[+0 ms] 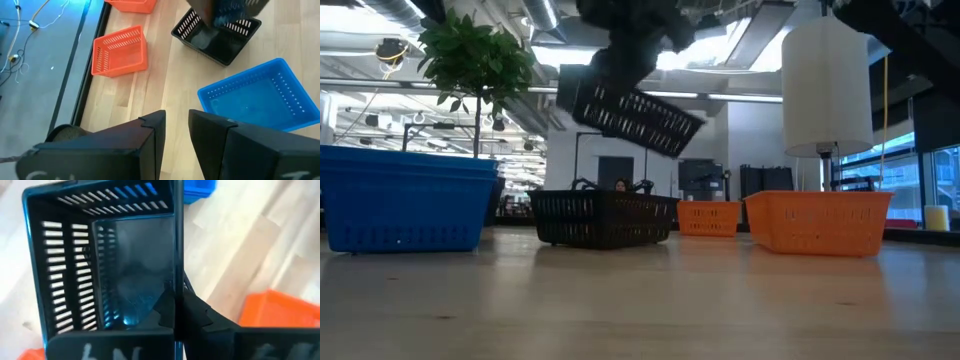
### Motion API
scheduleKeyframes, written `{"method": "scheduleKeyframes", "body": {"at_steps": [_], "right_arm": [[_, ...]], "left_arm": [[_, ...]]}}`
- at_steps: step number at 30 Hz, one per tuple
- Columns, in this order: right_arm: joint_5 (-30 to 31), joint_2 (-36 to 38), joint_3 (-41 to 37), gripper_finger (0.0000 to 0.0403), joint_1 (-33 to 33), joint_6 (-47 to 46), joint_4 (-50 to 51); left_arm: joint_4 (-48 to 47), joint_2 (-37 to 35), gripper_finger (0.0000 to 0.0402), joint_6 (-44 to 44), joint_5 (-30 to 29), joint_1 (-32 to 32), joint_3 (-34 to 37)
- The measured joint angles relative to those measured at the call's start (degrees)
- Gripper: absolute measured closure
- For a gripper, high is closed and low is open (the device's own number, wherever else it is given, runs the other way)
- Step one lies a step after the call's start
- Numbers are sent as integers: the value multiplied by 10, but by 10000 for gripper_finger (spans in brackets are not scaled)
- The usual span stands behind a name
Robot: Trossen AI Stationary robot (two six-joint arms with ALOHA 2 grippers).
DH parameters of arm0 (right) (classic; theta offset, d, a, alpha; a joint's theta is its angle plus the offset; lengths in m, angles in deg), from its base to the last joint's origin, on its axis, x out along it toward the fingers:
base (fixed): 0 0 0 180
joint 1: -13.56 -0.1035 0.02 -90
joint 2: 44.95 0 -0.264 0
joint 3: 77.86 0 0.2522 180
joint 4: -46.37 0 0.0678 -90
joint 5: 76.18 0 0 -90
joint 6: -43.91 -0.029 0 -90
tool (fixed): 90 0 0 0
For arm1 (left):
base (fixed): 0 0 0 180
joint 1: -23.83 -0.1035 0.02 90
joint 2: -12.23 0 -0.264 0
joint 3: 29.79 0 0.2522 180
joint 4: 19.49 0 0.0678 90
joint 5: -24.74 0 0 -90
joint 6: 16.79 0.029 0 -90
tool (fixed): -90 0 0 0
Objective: Stack baskets by color
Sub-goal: Stack the bottom right black bin on top of the top right black bin
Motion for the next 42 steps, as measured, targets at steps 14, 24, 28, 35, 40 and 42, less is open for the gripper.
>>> {"method": "scheduleKeyframes", "body": {"at_steps": [14,24,28,35,40,42], "right_arm": [[5,-55,-1,400,1,114,-24],[56,-58,-1,354,0,148,-23],[57,-58,-1,351,-2,153,-28],[58,-58,-1,349,-3,153,-39],[66,-48,1,348,-3,118,-40],[68,-37,3,349,-3,51,-42]], "left_arm": [[0,0,325,-1,0,0,0],[0,0,325,-1,6,0,0],[0,0,325,-1,16,0,0],[0,0,325,-1,18,0,0],[0,0,325,0,18,0,0],[-1,0,325,-1,18,0,0]]}}
